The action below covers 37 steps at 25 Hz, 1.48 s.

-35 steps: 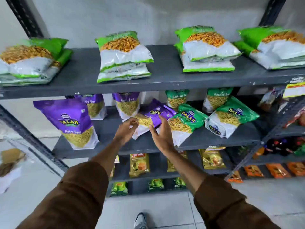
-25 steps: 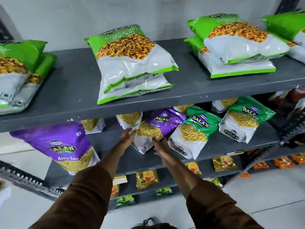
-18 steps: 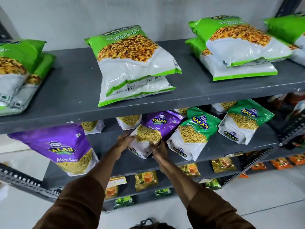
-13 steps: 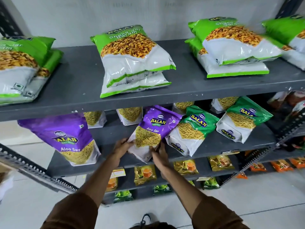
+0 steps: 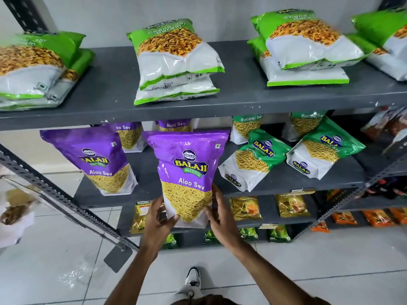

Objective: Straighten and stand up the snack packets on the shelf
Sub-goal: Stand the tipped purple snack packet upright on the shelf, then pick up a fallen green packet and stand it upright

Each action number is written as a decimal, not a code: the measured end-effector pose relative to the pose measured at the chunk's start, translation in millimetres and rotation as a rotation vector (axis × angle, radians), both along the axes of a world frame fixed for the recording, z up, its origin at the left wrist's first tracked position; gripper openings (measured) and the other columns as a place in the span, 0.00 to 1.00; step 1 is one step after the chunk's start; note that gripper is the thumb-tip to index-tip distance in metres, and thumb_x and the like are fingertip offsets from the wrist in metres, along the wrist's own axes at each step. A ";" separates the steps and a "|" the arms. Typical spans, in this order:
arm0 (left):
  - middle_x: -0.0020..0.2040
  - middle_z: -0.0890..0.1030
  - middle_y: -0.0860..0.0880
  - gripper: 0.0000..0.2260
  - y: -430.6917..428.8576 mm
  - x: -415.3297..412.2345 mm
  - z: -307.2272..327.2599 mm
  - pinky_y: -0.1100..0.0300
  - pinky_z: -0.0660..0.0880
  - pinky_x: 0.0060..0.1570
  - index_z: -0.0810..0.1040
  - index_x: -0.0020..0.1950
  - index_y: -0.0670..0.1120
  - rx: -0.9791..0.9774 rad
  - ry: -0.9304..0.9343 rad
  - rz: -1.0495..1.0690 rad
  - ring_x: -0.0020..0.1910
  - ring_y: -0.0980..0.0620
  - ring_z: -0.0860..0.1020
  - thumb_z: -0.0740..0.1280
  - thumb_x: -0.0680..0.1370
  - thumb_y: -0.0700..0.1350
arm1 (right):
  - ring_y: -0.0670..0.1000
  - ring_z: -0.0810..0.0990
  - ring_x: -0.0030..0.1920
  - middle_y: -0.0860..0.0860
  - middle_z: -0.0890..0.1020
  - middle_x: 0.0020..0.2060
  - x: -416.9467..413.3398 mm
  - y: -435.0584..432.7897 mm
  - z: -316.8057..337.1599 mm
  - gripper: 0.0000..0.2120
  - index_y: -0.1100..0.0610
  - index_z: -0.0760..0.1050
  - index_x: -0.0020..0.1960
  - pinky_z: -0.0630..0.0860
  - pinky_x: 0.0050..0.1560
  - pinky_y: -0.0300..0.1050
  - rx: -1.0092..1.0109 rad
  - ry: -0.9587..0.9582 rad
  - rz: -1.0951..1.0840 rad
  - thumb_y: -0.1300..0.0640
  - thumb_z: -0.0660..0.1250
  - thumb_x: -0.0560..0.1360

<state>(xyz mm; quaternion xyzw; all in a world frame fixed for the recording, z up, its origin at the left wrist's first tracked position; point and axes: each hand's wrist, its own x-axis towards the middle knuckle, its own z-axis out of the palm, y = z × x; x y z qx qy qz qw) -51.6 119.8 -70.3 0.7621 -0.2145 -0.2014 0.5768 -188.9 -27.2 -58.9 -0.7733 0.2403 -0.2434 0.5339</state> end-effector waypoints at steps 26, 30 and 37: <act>0.64 0.63 0.43 0.34 -64.2 93.5 -37.4 0.59 0.59 0.70 0.62 0.68 0.38 0.023 -0.337 0.211 0.65 0.49 0.63 0.72 0.71 0.55 | 0.45 0.71 0.71 0.46 0.69 0.74 121.0 -56.3 -14.4 0.34 0.49 0.54 0.78 0.75 0.62 0.41 0.044 0.108 -0.104 0.54 0.68 0.78; 0.57 0.67 0.53 0.16 -103.9 28.6 -8.5 0.58 0.67 0.62 0.69 0.58 0.49 -0.106 -0.575 -0.297 0.58 0.55 0.69 0.60 0.78 0.59 | 0.50 0.74 0.65 0.49 0.73 0.65 66.7 -79.7 5.1 0.24 0.55 0.65 0.72 0.73 0.63 0.41 -0.114 -0.107 -0.562 0.58 0.67 0.78; 0.68 0.75 0.41 0.25 -269.4 34.2 18.2 0.51 0.70 0.66 0.72 0.69 0.42 0.256 0.104 -0.257 0.67 0.40 0.74 0.62 0.78 0.57 | 0.50 0.78 0.34 0.62 0.79 0.44 16.9 -171.3 -29.4 0.24 0.60 0.69 0.61 0.79 0.37 0.51 0.524 0.052 -0.735 0.47 0.72 0.74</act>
